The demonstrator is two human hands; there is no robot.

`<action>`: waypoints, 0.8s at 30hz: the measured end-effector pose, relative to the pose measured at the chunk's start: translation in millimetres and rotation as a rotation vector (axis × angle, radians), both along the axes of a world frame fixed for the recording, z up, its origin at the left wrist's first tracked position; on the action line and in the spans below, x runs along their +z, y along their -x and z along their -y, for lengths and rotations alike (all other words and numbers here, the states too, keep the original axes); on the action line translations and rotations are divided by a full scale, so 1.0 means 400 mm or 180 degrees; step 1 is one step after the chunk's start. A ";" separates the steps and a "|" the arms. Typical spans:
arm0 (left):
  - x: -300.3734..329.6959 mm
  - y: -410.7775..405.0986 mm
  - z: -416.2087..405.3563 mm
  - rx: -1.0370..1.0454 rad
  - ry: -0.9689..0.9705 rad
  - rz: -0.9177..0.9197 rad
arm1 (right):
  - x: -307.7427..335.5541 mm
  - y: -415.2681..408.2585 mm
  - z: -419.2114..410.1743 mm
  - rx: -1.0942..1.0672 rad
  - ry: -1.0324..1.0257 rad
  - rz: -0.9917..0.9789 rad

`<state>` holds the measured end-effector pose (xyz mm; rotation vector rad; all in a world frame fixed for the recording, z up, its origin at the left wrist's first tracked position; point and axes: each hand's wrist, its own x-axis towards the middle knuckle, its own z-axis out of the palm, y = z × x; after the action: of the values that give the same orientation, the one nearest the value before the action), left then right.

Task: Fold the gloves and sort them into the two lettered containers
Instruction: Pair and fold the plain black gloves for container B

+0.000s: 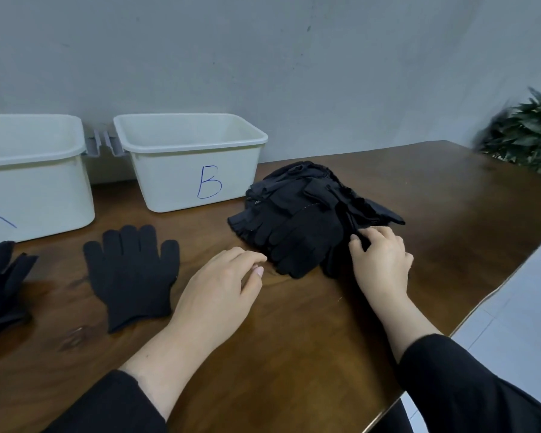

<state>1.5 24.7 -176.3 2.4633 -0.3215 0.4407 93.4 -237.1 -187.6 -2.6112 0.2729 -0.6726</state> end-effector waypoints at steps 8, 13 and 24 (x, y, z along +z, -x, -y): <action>-0.003 -0.001 -0.006 -0.0030 0.0007 0.0046 | 0.017 0.024 -0.001 0.0332 -0.0701 0.0660; 0.001 0.000 -0.010 -0.0049 0.0115 0.0128 | 0.090 0.083 -0.042 0.1084 -0.1617 0.1056; 0.038 0.028 -0.054 -0.0143 0.2676 -0.0726 | 0.214 0.117 -0.239 0.2966 -0.2660 -0.0704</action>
<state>-9.8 46.2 -160.9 1.6549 -0.0652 0.2049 46.7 -141.3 -102.0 -1.6954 -0.4883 0.0767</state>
